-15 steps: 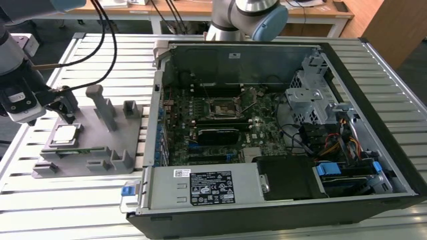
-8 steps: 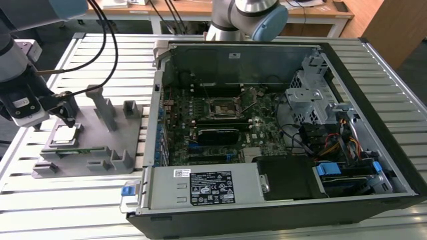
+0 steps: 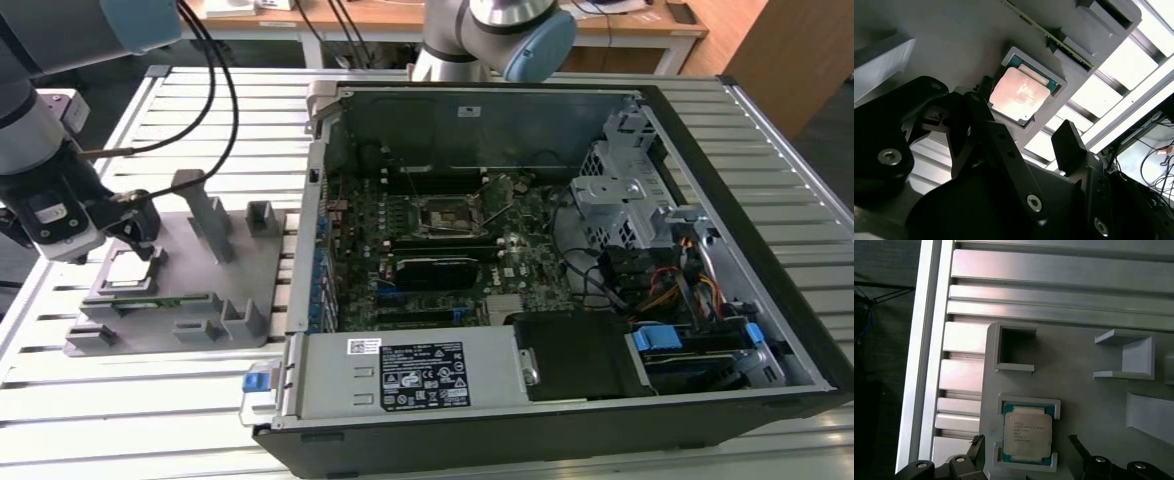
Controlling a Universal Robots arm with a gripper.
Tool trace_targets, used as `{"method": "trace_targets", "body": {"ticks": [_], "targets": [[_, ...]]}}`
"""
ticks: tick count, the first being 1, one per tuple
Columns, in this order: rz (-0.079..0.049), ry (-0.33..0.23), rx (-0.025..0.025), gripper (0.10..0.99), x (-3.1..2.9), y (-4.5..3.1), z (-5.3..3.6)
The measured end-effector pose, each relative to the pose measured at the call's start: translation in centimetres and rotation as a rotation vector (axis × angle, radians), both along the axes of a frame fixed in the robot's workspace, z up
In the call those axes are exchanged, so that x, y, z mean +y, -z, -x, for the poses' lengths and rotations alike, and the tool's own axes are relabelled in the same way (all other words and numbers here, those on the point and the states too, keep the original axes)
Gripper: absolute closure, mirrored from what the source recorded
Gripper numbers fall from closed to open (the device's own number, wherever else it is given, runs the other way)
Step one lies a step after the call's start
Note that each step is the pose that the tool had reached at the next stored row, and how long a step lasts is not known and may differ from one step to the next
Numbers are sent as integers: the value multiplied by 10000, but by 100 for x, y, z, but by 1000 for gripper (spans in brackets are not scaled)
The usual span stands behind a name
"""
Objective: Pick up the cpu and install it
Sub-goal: 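Pick up the cpu and move it towards the insertion slot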
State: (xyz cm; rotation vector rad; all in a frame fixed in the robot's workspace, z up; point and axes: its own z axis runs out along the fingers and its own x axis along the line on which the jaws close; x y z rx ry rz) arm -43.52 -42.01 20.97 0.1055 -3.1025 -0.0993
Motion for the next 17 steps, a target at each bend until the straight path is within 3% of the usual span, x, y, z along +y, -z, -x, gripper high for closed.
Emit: {"method": "trace_targets", "body": {"ticks": [17], "targets": [[-17,-8,1,349,25,130,0]]}}
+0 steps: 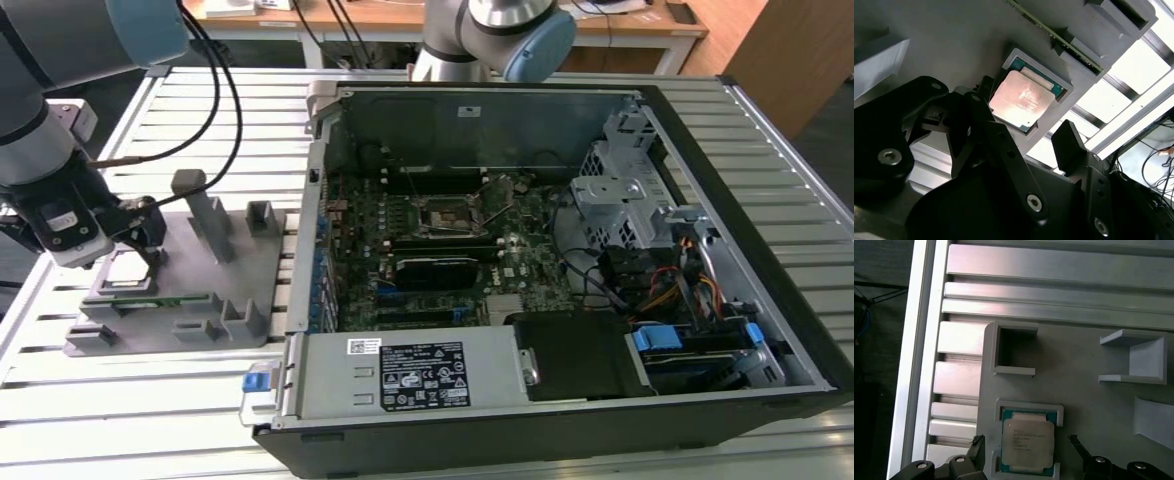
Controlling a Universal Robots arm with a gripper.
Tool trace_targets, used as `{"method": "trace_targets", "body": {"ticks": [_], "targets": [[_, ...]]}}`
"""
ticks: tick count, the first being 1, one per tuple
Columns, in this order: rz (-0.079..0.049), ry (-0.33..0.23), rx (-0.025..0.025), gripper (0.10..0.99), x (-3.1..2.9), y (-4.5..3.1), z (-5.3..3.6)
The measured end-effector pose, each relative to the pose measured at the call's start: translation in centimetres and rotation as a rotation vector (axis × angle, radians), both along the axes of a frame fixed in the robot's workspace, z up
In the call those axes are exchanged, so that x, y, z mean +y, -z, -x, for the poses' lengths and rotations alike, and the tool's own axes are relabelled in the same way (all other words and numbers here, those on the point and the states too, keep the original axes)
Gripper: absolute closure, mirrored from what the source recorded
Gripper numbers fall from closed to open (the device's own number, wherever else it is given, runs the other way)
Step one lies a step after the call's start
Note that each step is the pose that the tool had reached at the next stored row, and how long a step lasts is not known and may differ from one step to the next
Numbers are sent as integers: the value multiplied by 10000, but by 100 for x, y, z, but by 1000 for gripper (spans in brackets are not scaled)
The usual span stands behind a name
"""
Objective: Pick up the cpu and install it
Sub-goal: 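Pick up the cpu and move it towards the insertion slot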
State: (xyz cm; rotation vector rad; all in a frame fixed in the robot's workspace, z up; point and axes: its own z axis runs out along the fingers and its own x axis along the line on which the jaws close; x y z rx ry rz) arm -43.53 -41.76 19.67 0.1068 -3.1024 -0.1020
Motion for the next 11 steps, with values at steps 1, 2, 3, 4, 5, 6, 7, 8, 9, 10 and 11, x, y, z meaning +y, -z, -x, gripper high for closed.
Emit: {"method": "trace_targets", "body": {"ticks": [1,2,3,4,5,6,7,8,9,10,11], "targets": [[0,-3,-1,349,1,9,0],[0,-3,0,349,6,17,0],[1,-2,2,349,15,24,0],[0,-2,1,349,26,33,0],[-1,-1,0,349,40,40,0],[-2,0,-2,349,49,48,0],[-2,4,-2,349,53,55,-1],[-1,8,-2,349,54,64,-1],[-1,26,-1,349,54,73,-1],[0,48,-1,349,54,80,0],[1,77,0,349,55,84,0]]}}
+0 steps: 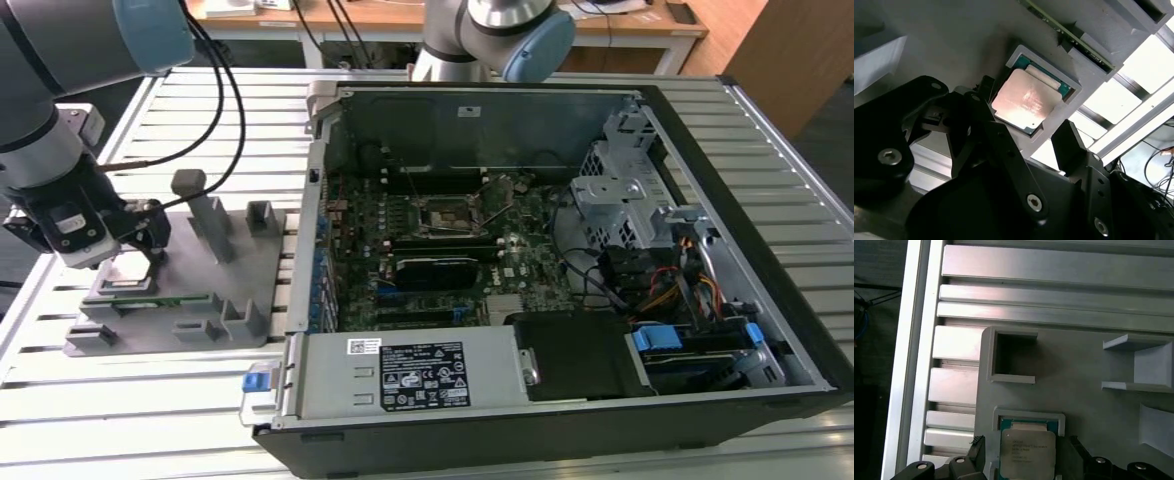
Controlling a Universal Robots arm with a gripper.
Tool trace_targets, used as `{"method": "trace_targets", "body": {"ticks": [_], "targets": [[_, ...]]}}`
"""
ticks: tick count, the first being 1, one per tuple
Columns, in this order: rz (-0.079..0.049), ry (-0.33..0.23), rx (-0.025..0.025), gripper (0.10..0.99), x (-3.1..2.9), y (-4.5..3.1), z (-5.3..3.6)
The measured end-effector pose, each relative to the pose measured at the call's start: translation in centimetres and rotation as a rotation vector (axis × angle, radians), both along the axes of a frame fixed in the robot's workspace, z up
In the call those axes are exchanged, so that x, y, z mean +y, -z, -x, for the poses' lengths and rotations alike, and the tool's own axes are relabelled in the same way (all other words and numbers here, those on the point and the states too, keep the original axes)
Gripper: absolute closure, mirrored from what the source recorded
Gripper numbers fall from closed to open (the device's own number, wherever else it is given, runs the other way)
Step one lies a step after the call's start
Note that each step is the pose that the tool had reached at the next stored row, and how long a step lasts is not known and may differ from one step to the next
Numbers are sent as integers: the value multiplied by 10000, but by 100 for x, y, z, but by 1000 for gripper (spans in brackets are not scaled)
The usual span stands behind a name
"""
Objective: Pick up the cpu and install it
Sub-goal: 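Pick up the cpu and move it towards the insertion slot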
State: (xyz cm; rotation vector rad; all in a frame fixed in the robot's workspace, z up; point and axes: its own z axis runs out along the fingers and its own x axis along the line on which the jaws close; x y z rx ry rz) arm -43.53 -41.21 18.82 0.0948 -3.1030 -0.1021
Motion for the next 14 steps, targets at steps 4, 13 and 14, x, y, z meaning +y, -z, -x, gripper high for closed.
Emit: {"method": "trace_targets", "body": {"ticks": [4,13,14], "targets": [[-1,70,-2,349,0,23,-1],[33,79,-1,431,0,52,0],[34,79,-2,431,0,52,0]]}}
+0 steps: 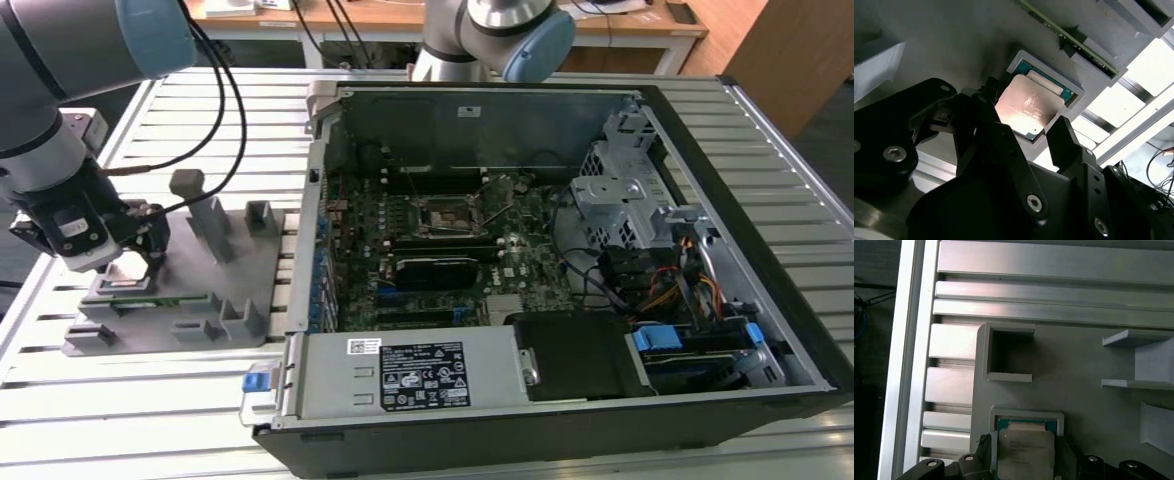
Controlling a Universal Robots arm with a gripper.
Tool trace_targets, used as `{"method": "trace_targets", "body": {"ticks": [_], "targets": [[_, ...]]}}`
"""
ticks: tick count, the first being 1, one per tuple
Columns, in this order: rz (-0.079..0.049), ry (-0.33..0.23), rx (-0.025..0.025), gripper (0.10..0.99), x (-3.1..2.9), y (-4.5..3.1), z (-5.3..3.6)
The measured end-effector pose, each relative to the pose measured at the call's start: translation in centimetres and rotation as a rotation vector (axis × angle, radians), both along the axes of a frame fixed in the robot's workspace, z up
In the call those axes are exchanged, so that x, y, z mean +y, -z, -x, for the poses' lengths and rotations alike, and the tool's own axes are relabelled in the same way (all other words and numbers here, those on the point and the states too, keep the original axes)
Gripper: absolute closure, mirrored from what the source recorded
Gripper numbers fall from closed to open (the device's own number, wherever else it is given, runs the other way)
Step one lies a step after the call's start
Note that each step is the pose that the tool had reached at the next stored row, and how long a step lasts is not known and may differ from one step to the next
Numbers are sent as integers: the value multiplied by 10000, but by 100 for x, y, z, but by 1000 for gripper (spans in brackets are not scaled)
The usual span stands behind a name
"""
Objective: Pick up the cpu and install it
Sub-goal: 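Pick up the cpu and move it towards the insertion slot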
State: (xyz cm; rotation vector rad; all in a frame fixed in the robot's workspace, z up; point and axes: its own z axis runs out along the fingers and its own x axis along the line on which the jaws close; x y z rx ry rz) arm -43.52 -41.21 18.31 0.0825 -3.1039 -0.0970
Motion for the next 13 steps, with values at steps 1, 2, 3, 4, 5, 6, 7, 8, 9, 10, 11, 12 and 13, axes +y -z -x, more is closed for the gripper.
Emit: {"method": "trace_targets", "body": {"ticks": [1,2,3,4,5,6,7,8,9,10,11,12,13], "targets": [[0,1,0,431,0,0,0],[2,5,-1,431,0,0,-1],[4,12,-1,431,-1,1,-2],[3,16,-2,431,-3,1,-7],[4,19,-1,431,-8,1,-12],[6,21,1,431,-15,-1,-17],[6,23,1,431,-21,-1,-21],[6,24,1,431,-28,-1,-22],[6,24,1,431,-38,-1,-23],[6,23,1,431,-47,-1,-23],[9,24,1,431,-54,-1,-23],[14,25,0,431,-55,-1,-23],[18,31,-1,431,-55,-1,-23]]}}
